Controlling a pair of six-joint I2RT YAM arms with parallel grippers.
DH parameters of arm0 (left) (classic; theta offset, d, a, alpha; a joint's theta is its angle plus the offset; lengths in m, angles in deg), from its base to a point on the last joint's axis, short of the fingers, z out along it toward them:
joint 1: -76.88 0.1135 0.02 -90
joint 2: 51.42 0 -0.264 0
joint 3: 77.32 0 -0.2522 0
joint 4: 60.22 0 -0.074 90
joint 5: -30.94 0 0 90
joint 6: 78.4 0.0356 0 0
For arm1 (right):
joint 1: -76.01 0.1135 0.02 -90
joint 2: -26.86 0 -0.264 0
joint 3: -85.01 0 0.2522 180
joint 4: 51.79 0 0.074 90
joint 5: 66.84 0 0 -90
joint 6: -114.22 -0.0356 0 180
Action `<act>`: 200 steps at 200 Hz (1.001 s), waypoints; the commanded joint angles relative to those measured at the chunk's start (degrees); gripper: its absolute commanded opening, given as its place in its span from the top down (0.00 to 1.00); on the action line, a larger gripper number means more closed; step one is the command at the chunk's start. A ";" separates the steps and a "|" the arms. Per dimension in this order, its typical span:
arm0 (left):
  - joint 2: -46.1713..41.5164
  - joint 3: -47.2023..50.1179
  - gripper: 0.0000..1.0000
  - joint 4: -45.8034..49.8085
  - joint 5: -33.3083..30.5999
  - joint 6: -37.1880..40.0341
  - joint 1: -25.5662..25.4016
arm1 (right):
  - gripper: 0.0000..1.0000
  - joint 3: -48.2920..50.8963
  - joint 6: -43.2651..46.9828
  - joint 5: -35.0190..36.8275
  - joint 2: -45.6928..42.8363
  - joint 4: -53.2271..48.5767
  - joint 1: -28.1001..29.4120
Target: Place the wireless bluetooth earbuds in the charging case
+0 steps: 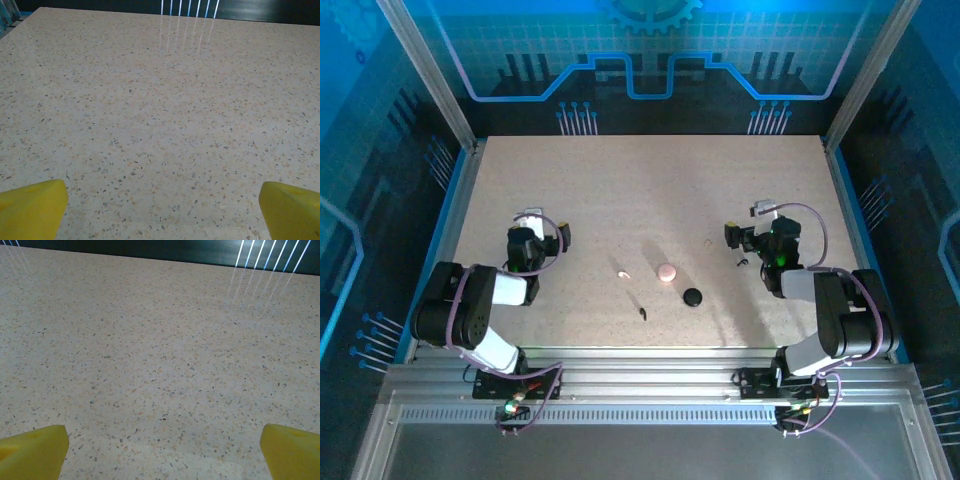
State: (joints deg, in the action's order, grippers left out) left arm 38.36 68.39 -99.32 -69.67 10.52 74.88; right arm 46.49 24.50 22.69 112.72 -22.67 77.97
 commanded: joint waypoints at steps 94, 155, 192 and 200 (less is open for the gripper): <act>-1.01 -1.35 0.01 -0.08 1.12 0.99 0.42 | 0.00 -0.38 0.41 0.03 0.44 -0.33 0.37; -2.97 -0.26 0.01 -0.52 -1.89 0.23 0.33 | 0.00 -2.65 0.32 0.40 -1.52 -5.35 0.33; -13.05 -1.68 0.02 10.43 -0.89 1.06 -0.14 | 0.00 -12.66 -2.72 1.63 -7.64 -30.73 0.59; -16.23 -2.85 0.03 15.12 -0.94 0.73 -0.49 | 0.00 -15.13 -3.06 1.20 -8.96 -36.84 0.83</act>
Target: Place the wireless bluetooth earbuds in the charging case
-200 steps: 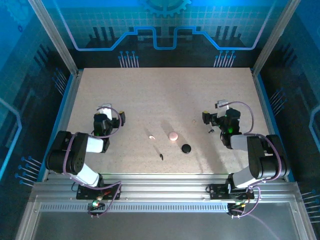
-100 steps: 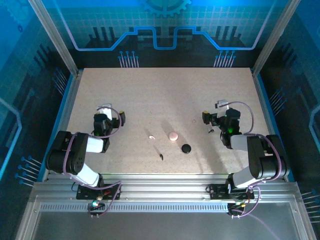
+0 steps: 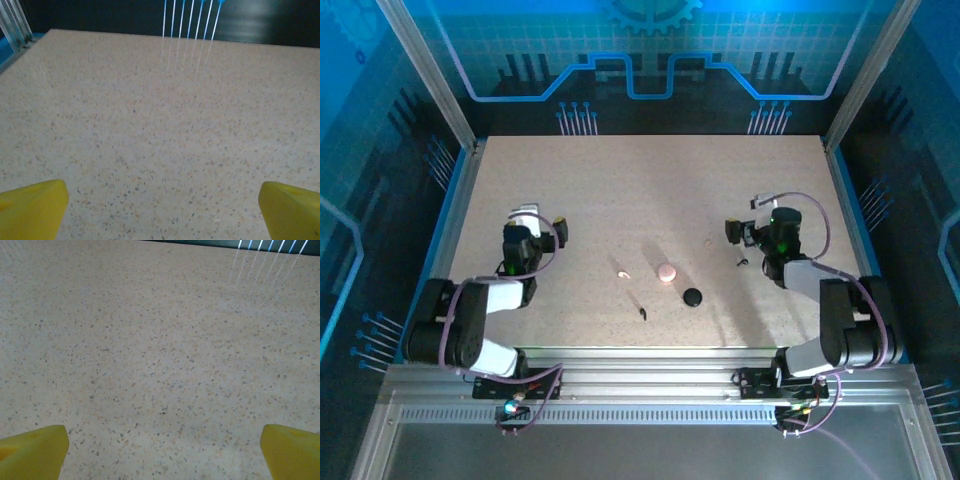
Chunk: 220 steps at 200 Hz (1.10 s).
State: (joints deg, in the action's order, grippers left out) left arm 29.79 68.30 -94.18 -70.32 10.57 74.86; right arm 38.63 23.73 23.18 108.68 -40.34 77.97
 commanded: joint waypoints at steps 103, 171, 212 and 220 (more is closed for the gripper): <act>-19.80 -22.21 0.13 67.48 0.12 -13.31 -11.07 | 0.13 -24.51 -11.65 -6.81 -8.87 -67.97 8.42; -18.88 -17.50 0.13 68.74 0.81 -21.67 -11.16 | 0.21 -23.55 -23.30 -5.05 -7.49 -76.97 24.47; -15.38 -18.79 0.13 68.61 2.16 -21.55 -11.16 | 0.24 -22.74 -28.48 -4.58 -2.45 -75.75 32.13; -14.68 -19.05 0.13 68.46 2.43 -21.51 -11.16 | 0.26 -22.88 -28.81 -4.42 -1.29 -75.37 32.97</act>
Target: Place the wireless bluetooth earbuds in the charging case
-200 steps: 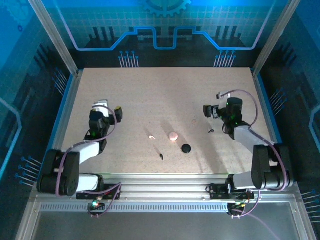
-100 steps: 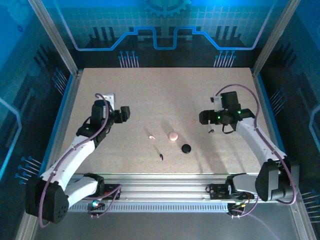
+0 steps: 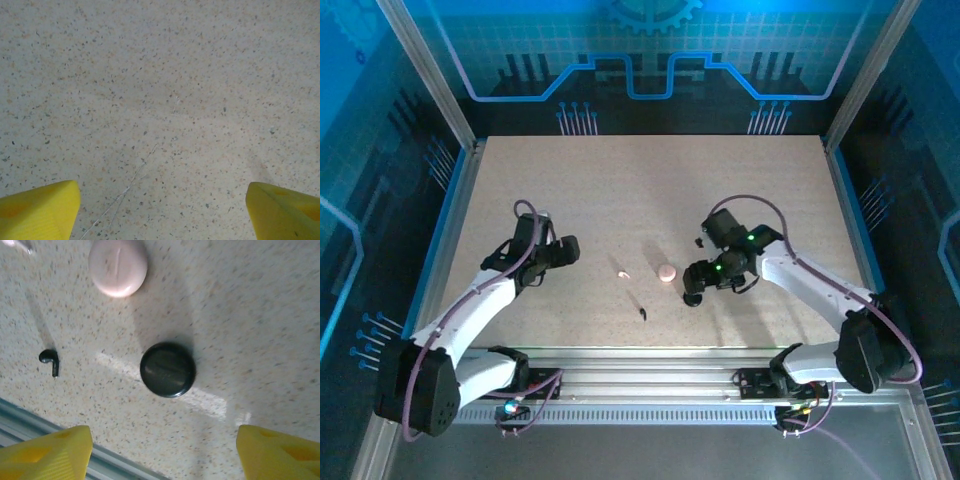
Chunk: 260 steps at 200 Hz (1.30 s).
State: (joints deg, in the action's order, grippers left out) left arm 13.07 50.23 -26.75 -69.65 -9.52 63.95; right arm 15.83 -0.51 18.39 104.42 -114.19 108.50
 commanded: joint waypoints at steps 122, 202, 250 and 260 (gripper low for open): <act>5.73 -1.49 0.13 -1.63 2.37 -0.99 -0.78 | 0.32 -2.34 -4.03 0.24 17.26 3.85 3.28; 3.40 -0.44 0.14 -2.40 1.91 -1.48 -0.87 | 0.39 -2.12 -3.31 2.45 20.29 6.22 4.68; 3.27 -0.30 0.15 -1.26 1.19 -1.16 -0.88 | 0.45 -0.64 -5.06 3.78 18.37 8.75 5.30; 3.27 -0.25 0.15 -1.46 1.72 -0.90 -0.87 | 0.46 -0.30 -5.30 4.19 17.63 8.81 5.35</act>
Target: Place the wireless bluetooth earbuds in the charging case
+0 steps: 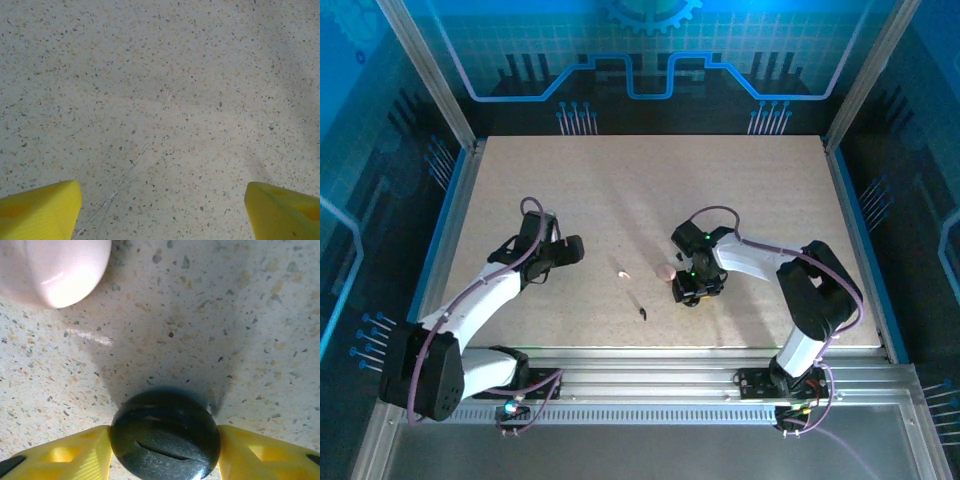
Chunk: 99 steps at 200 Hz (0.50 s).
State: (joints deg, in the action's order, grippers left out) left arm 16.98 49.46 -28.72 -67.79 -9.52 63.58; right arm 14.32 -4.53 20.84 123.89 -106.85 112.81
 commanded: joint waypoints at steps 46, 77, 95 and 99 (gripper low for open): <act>-1.44 0.52 0.15 -0.40 1.38 -0.26 -0.56 | 0.48 3.59 -3.16 2.76 -6.95 3.70 1.06; -2.37 1.09 0.18 -2.35 4.26 1.25 -0.59 | 0.48 6.17 -5.22 2.43 -12.02 7.31 0.98; -3.16 1.82 0.20 -4.76 6.25 2.15 -0.84 | 0.49 8.58 -6.21 1.36 -14.54 10.08 0.44; -3.38 2.04 0.20 -5.37 6.63 2.34 -0.89 | 0.49 8.94 -6.43 1.05 -15.02 10.73 0.32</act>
State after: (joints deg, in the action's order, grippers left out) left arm 15.58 50.03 -30.34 -65.08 -9.00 63.45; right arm 20.68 -8.44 22.85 112.11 -100.38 113.09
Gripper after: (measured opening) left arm 0.805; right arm 0.515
